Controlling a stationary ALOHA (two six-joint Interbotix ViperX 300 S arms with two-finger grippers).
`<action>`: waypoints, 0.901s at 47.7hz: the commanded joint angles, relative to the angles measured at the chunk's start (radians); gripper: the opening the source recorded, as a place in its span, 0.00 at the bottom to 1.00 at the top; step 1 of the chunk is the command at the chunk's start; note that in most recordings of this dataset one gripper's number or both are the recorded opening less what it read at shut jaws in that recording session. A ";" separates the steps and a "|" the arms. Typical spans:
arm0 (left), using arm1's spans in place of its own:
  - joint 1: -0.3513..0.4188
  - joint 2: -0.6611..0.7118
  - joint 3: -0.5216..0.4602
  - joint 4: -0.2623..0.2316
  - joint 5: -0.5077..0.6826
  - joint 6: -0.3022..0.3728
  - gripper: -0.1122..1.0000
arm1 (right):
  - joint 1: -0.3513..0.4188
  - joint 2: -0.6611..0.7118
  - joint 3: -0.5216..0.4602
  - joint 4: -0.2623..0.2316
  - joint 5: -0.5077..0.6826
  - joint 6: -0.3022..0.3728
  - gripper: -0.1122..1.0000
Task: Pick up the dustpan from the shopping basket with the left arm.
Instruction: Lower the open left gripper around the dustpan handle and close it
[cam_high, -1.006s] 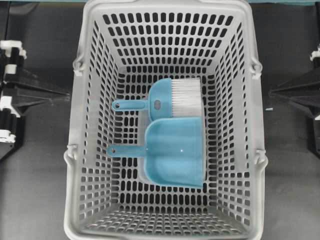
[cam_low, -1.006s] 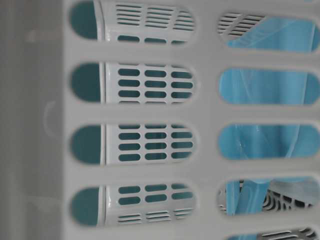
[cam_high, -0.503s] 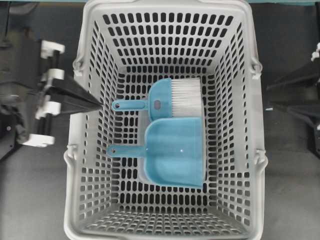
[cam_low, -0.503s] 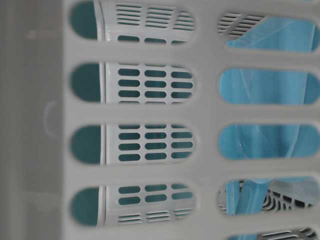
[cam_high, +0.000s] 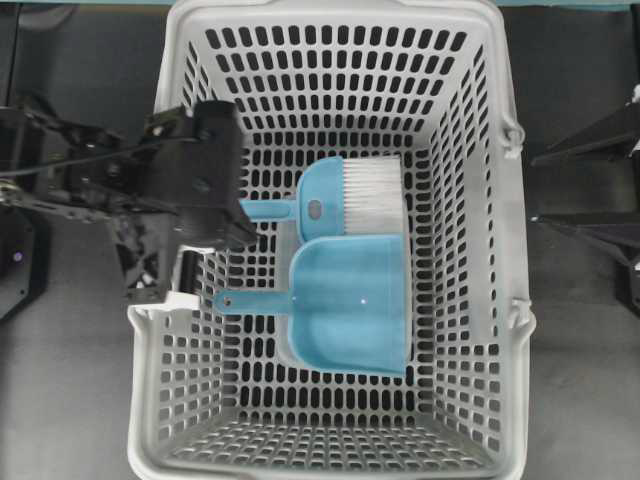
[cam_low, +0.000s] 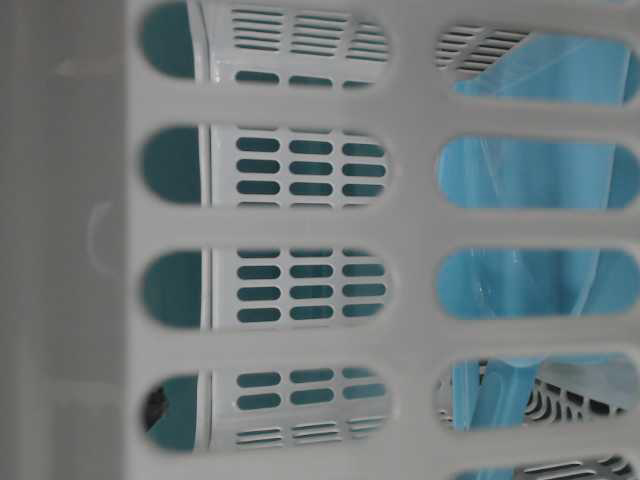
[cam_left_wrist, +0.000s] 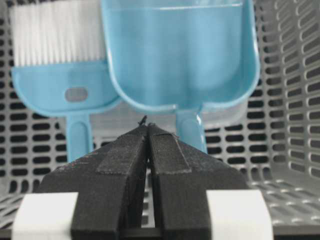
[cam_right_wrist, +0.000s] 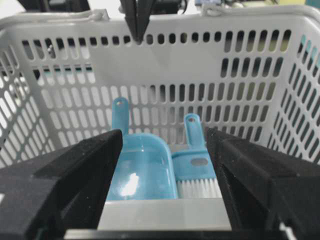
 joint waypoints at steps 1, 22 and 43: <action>-0.008 0.014 -0.041 0.003 0.006 0.000 0.11 | -0.005 0.006 -0.006 0.003 -0.014 0.002 0.70; -0.067 0.179 -0.083 0.003 0.112 -0.020 0.91 | -0.008 -0.008 0.035 0.003 -0.081 0.002 0.69; -0.081 0.341 -0.054 0.003 0.115 -0.084 0.90 | -0.009 -0.032 0.060 0.003 -0.087 0.002 0.69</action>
